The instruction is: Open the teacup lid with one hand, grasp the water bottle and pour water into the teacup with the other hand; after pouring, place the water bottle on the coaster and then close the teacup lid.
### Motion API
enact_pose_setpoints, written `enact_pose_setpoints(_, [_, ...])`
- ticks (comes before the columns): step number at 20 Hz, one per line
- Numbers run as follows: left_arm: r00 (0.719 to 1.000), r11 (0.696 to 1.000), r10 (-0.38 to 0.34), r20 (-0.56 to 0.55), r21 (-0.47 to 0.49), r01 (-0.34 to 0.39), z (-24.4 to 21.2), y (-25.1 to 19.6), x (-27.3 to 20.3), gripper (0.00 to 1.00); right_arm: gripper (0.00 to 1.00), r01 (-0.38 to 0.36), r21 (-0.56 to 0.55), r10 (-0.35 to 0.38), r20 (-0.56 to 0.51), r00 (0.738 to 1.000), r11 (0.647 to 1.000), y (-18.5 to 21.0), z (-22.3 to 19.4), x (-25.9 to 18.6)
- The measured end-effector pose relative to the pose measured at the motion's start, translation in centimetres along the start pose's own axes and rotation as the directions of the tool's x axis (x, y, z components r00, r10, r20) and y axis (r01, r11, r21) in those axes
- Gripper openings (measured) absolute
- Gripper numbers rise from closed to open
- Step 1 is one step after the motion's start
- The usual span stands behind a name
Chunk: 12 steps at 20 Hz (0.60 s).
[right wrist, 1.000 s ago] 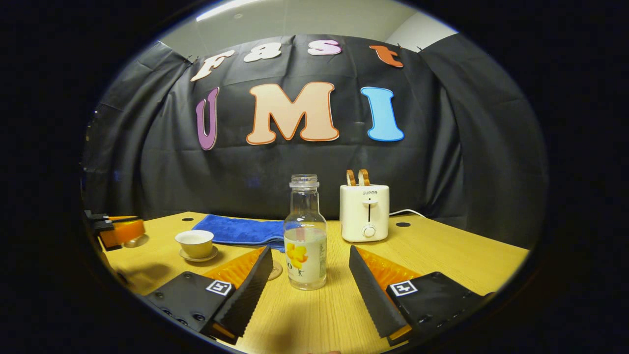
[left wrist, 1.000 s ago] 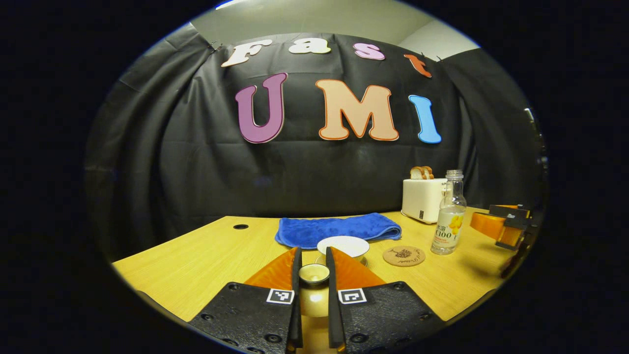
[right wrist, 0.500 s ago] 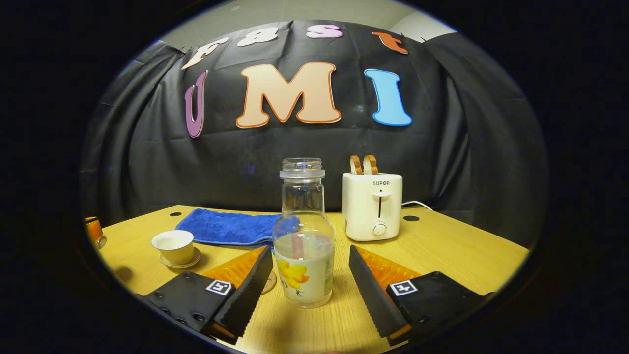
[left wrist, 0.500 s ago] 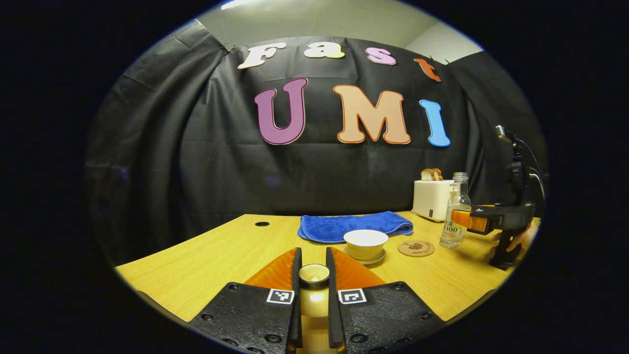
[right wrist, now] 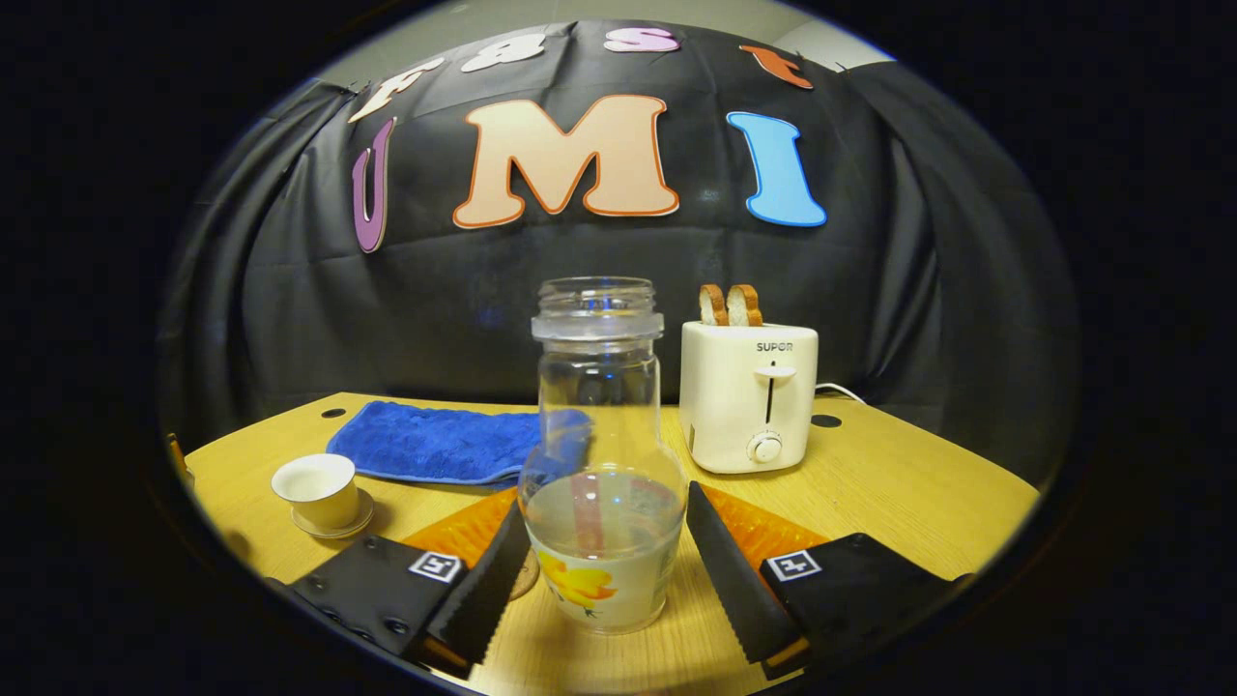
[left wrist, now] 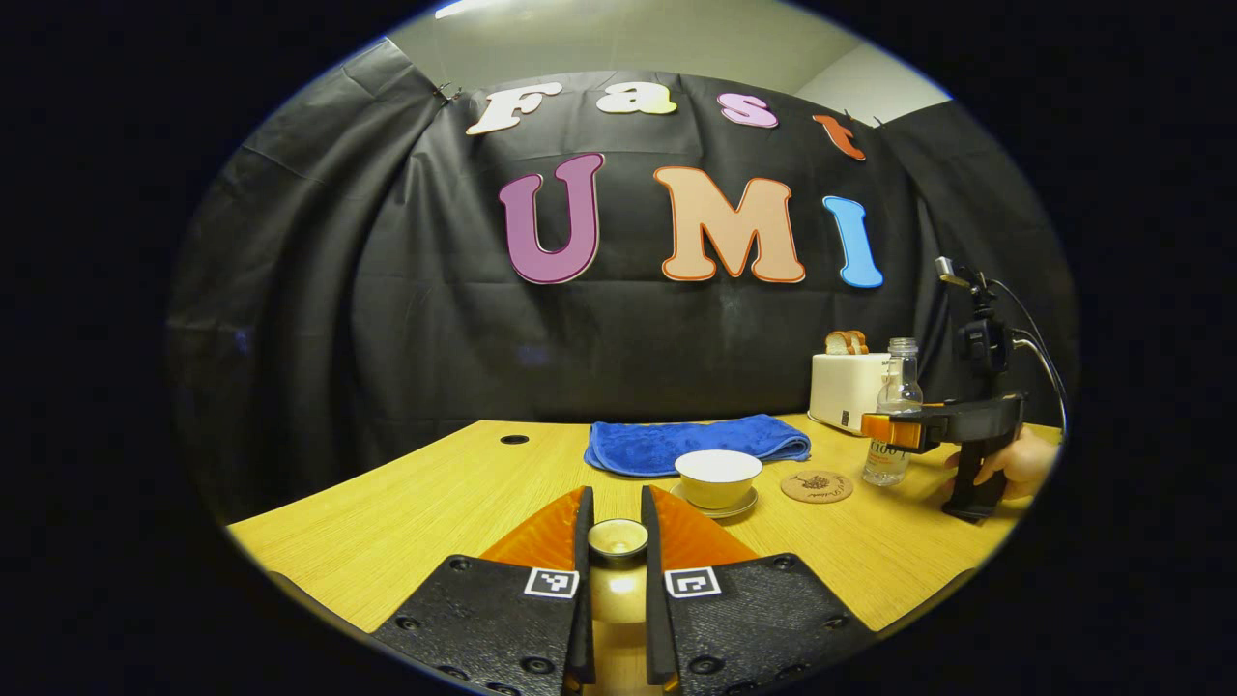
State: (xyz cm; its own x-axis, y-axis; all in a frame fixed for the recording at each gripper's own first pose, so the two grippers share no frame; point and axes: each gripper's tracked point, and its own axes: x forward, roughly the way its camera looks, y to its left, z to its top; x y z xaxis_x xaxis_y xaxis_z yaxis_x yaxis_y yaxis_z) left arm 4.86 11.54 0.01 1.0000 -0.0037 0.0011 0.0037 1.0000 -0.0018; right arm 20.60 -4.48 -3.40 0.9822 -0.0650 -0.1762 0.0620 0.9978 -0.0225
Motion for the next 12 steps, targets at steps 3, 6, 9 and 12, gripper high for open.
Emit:
enact_pose_setpoints(3, [1.000, 1.000, -0.006, 0.001, 0.000, 0.006, 0.0, -0.1, 0.1, 0.18, 0.81, 0.013, 0.000, -0.013, 0.001, 1.000, 1.000, -0.1, 0.1, 0.1])
enact_pose_setpoints(6, [1.000, 1.000, -0.008, 0.002, 0.000, 0.008, 0.0, 0.0, -0.1, 0.18, 0.78, 0.016, -0.008, -0.016, -0.003, 1.000, 1.000, 0.1, 0.0, 0.3])
enact_pose_setpoints(9, [1.000, 1.000, -0.013, 0.002, 0.000, 0.013, 0.0, -0.2, 0.0, 0.18, 0.72, 0.019, -0.070, -0.018, 0.005, 1.000, 0.997, 0.9, 0.1, 0.2])
enact_pose_setpoints(12, [1.000, 1.000, -0.006, 0.001, -0.001, 0.006, 0.1, 0.2, 0.1, 0.18, 0.72, 0.008, -0.205, -0.003, 0.026, 1.000, 0.979, 2.4, 0.3, 0.2])
